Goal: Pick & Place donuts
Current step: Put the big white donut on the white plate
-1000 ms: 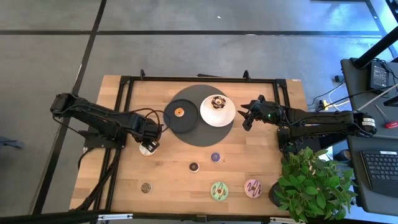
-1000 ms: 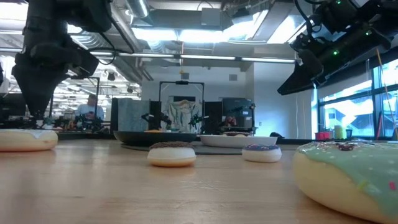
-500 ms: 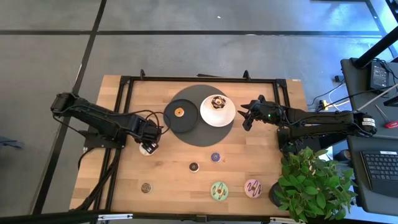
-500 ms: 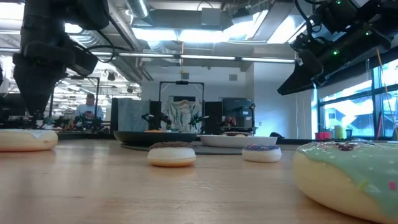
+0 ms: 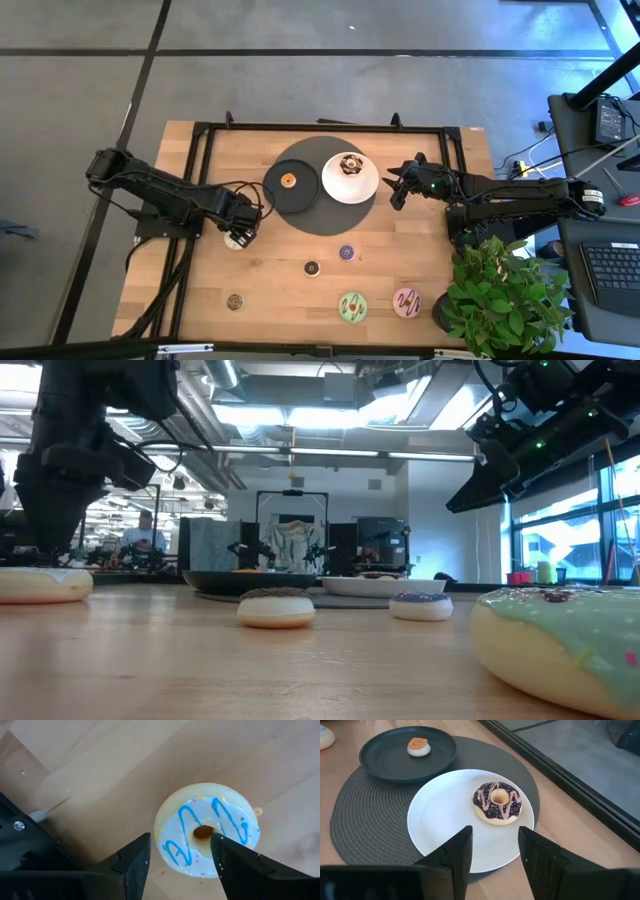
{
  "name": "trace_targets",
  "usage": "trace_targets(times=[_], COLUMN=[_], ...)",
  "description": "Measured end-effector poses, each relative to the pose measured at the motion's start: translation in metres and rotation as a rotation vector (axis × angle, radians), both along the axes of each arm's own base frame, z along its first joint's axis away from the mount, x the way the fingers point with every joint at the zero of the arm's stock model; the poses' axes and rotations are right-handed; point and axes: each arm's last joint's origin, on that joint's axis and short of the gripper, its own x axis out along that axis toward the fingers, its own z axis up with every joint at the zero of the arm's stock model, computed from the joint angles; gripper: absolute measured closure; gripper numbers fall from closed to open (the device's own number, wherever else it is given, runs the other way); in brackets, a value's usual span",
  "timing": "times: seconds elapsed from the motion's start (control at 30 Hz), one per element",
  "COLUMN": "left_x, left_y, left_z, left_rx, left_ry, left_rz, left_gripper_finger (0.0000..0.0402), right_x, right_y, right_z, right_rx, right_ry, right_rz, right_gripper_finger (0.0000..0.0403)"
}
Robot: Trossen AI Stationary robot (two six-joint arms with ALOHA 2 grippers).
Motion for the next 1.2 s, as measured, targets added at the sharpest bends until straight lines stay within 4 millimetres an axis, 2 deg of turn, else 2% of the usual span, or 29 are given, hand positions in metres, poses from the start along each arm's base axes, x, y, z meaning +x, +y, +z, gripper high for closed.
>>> trace_targets(times=[0.4,0.63,0.8,1.07,1.2], left_x=[0.009,0.012,0.014,0.014,0.019], left_y=[-0.002,-0.002,-0.003,-0.003,-0.004], left_z=[-0.021,-0.028,-0.029,-0.028,-0.017], left_rx=[0.021,0.020,0.014,0.002,-0.003], left_ry=[0.127,0.149,0.142,0.149,0.148], left_rz=[-0.023,-0.049,-0.101,-0.176,-0.208], left_gripper_finger=[0.0203,0.0220,0.0254,0.0340,0.0379], right_x=[0.000,0.000,0.000,0.000,0.000], right_y=[0.000,0.000,0.000,0.000,0.000], right_z=[0.000,0.000,0.000,0.000,0.000], right_rx=[-0.001,-0.001,-0.002,-0.004,-0.007], right_ry=[0.001,0.001,0.002,0.003,0.004], right_rz=[0.001,0.001,0.002,0.003,0.004], right_gripper_finger=[0.0242,0.0242,0.0242,0.0242,0.0242])
